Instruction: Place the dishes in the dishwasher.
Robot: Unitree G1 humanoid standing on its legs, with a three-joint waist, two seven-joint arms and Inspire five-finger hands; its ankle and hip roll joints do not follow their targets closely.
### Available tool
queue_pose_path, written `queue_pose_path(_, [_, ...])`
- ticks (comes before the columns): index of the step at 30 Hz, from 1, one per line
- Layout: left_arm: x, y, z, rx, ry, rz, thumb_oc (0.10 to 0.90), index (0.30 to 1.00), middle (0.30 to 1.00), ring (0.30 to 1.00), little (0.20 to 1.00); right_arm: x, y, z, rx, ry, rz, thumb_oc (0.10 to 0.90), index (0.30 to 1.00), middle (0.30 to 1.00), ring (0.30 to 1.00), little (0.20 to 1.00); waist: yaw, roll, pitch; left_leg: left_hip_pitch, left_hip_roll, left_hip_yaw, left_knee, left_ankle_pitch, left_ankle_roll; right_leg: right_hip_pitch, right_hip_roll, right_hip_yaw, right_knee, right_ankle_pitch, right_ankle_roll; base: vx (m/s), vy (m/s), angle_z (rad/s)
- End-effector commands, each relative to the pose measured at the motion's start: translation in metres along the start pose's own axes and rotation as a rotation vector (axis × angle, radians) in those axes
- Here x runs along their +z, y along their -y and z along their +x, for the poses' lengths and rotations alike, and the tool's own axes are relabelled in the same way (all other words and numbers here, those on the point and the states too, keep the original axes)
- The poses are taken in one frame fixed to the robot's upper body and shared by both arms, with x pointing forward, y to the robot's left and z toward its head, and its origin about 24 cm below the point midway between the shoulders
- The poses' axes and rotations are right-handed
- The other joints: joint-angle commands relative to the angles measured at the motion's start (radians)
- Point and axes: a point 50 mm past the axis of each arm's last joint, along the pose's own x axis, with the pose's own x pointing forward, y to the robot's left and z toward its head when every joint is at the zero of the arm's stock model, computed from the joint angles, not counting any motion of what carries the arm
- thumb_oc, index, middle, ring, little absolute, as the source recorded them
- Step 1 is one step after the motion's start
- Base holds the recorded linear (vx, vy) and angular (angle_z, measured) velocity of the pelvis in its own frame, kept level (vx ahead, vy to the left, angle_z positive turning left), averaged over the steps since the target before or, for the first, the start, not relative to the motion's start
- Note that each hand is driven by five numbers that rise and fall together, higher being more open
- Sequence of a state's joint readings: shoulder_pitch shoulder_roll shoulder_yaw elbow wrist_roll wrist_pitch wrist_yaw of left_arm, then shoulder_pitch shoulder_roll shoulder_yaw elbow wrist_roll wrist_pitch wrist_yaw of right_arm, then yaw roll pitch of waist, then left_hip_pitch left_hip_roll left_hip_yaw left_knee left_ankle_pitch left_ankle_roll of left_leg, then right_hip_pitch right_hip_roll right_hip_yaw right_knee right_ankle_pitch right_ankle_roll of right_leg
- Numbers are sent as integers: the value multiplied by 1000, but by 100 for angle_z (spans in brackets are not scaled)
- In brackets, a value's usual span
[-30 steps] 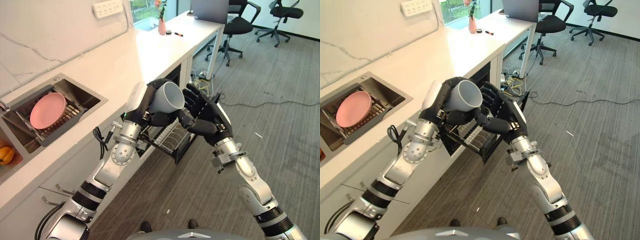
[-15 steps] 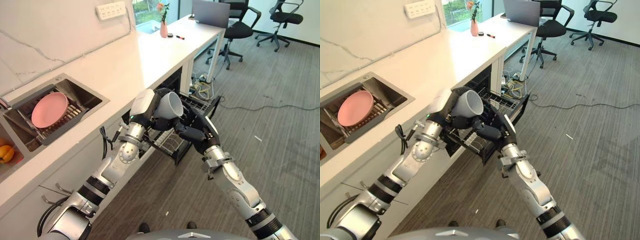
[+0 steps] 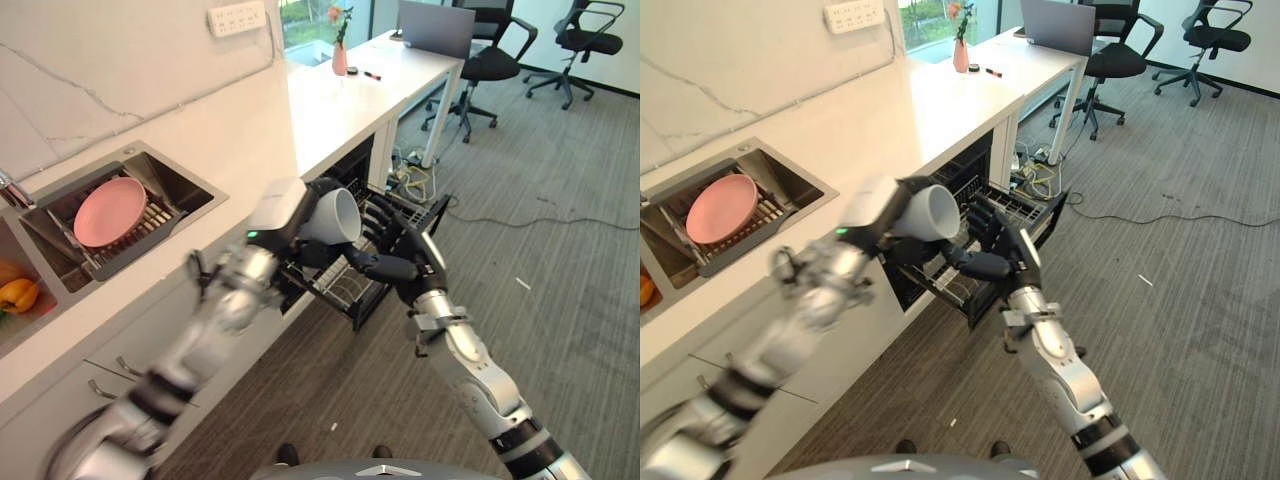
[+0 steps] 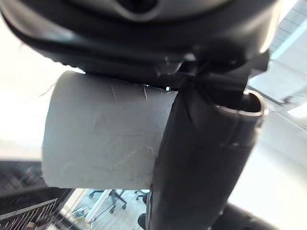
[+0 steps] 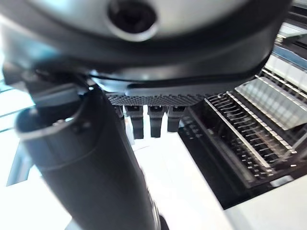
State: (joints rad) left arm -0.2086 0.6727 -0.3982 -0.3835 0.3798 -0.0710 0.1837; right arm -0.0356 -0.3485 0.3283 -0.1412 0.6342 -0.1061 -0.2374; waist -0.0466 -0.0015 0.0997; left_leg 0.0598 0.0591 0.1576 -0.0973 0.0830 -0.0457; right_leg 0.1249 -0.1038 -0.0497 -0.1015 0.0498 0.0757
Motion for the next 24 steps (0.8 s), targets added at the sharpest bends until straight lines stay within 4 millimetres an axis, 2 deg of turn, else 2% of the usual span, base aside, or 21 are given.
queue_pose_path(1, [36, 7, 40, 85, 242, -198, 400, 300, 300, 300, 300, 79, -45, 33, 138, 429, 128, 800, 900, 900, 900, 900, 36, 6, -60, 81, 49, 7, 10, -106, -29, 36, -22, -17, 14, -84, 73, 39, 1, 35])
queue_pose_path(2, [25, 12, 40, 96, 180, -224, 400, 300, 300, 300, 300, 80, -46, 31, 160, 432, 161, 800, 900, 900, 900, 900, 36, 4, -59, 80, 50, 4, 10, -105, -30, 38, -22, -21, 14, -84, 72, 2, -2, 23])
queue_pose_path(4, [25, 12, 40, 97, 179, -224, 400, 300, 300, 300, 300, 80, -46, 31, 161, 432, 161, 800, 900, 900, 900, 900, 36, 4, -59, 80, 49, 4, 10, -105, -30, 38, -22, -21, 14, -84, 73, 2, 1, 9])
queue_pose_path(6, [16, 15, 36, 98, 135, -230, 400, 300, 300, 300, 300, 80, -43, 28, 184, 430, 188, 800, 900, 900, 900, 900, 39, 1, -58, 78, 49, -2, 10, -103, -31, 41, -21, -28, 14, -86, 72, 8, 0, 8])
queue_pose_path(11, [7, 27, 32, 79, 73, -229, 400, 300, 300, 300, 300, 76, -51, 26, 248, 400, 211, 800, 900, 900, 900, 900, 39, -3, -57, 77, 50, -4, 10, -101, -33, 41, -21, -31, 14, -85, 72, 2, -1, 3])
queue_pose_path(14, [-3, 31, 30, 85, 29, -200, 400, 300, 300, 300, 300, 78, -55, 23, 311, 404, 166, 800, 900, 900, 900, 900, 38, -4, -55, 75, 52, -1, 10, -99, -36, 39, -20, -32, 14, -84, 71, 0, 0, 0])
queue_pose_path(16, [-9, 25, 29, 116, 10, -162, 400, 300, 300, 300, 300, 82, -53, 22, 326, 418, 126, 800, 900, 900, 900, 900, 38, -4, -56, 74, 53, -1, 10, -97, -38, 38, -19, -33, 14, -85, 71, 0, 0, 0])
queue_pose_path(17, [-17, 14, 28, 160, -10, -123, 400, 300, 300, 300, 300, 84, -50, 22, 321, 423, 112, 800, 900, 900, 900, 900, 40, -4, -57, 74, 55, -1, 10, -97, -40, 37, -19, -35, 14, -84, 72, 0, 0, 0])
queue_pose_path(18, [-17, 14, 28, 160, -10, -123, 400, 300, 300, 300, 300, 84, -50, 22, 321, 423, 112, 800, 900, 900, 900, 900, 40, -4, -57, 74, 55, -1, 10, -97, -40, 37, -19, -35, 14, -84, 72, 0, 0, 0])
queue_pose_path(21, [-32, -8, 24, 258, -61, -63, 400, 300, 300, 300, 300, 88, -48, 22, 329, 434, 101, 800, 900, 900, 900, 900, 40, -4, -57, 74, 56, -1, 10, -95, -43, 37, -19, -38, 14, -84, 72, -6, 2, -4])
queue_pose_path(24, [-36, -13, 24, 277, -78, -45, 400, 300, 300, 300, 300, 89, -48, 22, 330, 437, 101, 800, 900, 900, 900, 900, 39, -4, -57, 74, 56, -2, 10, -95, -44, 38, -18, -36, 14, -84, 71, 0, 0, 0])
